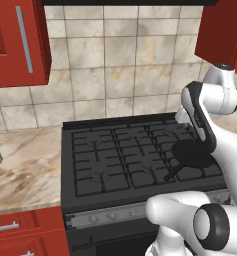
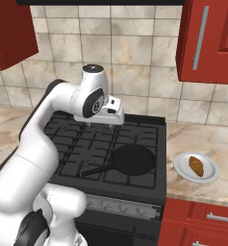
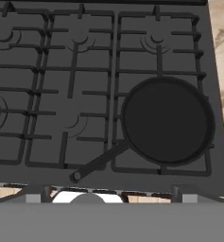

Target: Pick the croissant and place it on the pan. Then turn on the stove to warm the croissant.

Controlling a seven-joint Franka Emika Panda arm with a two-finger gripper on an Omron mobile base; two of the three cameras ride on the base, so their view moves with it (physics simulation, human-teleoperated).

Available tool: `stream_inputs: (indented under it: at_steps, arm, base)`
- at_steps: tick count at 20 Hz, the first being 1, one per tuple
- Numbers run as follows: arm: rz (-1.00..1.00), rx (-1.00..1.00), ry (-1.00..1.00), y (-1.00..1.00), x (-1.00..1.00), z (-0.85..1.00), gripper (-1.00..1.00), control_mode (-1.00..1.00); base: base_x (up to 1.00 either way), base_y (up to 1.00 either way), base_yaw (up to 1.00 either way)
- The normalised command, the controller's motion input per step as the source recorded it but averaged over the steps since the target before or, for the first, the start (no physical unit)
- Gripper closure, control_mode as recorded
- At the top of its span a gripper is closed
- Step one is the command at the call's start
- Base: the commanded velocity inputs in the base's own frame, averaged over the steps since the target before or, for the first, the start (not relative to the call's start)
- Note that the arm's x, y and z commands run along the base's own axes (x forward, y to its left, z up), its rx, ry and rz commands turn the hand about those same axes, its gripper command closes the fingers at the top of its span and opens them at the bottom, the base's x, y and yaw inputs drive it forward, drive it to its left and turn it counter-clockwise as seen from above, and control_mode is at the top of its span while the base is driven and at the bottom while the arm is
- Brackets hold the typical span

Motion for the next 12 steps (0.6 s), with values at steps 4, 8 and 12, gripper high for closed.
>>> stream_inputs:
  at_steps: [4,8,12]
  arm:
    - [-0.03,0.00,0.00,-0.19,-0.13,-0.09,-1.00,-1.00]
    - [-0.05,0.00,0.00,-0.26,-0.19,-0.10,-1.00,-1.00]
    - [-0.03,0.00,0.00,-0.34,-0.12,-0.09,-1.00,-1.00]
  base:
    - [0.00,0.00,0.00]
    - [0.00,0.00,0.00]
    - [0.00,0.00,0.00]
